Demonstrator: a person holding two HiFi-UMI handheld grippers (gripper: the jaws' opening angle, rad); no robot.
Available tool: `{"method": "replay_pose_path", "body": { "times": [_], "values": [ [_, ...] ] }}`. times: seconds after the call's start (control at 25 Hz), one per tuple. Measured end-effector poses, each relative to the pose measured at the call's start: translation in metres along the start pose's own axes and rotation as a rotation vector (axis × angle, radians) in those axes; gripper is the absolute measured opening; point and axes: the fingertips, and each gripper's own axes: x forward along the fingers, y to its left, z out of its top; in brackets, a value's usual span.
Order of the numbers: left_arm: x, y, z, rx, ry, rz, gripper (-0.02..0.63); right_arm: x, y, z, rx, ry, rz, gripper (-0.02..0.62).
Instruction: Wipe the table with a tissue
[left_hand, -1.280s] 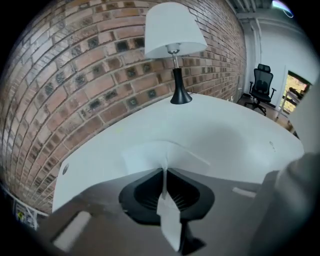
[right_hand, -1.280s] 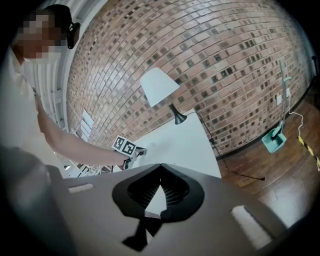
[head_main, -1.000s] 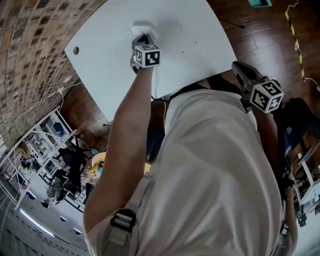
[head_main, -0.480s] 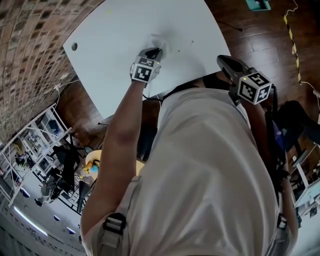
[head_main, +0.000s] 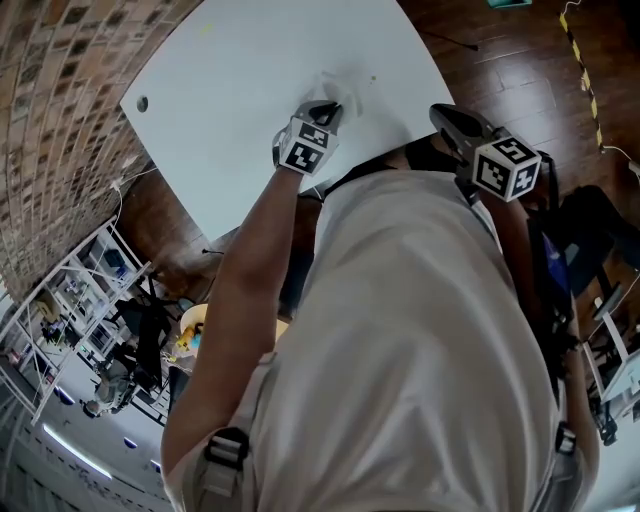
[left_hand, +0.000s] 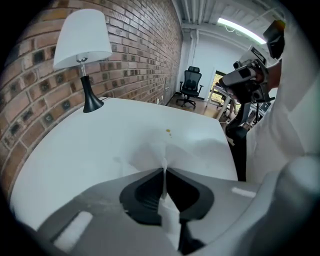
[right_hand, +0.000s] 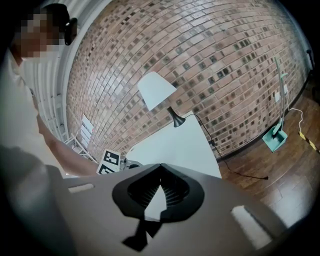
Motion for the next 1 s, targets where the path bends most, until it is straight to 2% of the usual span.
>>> {"method": "replay_pose_path", "body": {
  "times": [0.24,0.44,0.6,1.0],
  "values": [
    [0.011,-0.004,0.023,-0.015,0.000,-0.002,0.018,-0.007,-0.009,0.001,0.012,-0.008,-0.019,0.008],
    [0.029,-0.015,0.041,-0.027,-0.035,-0.040,0.020,-0.019,-0.017,0.005,0.013,-0.003,-0.061,0.008],
    [0.026,0.010,0.040,-0.025,-0.044,0.018,0.020,0.004,-0.012,0.010,0.015,-0.024,-0.042,0.008],
    [0.039,-0.012,0.076,-0.054,-0.029,0.051,0.020,-0.028,-0.036,0.015,0.024,-0.022,-0.030,0.008]
  ]
}}
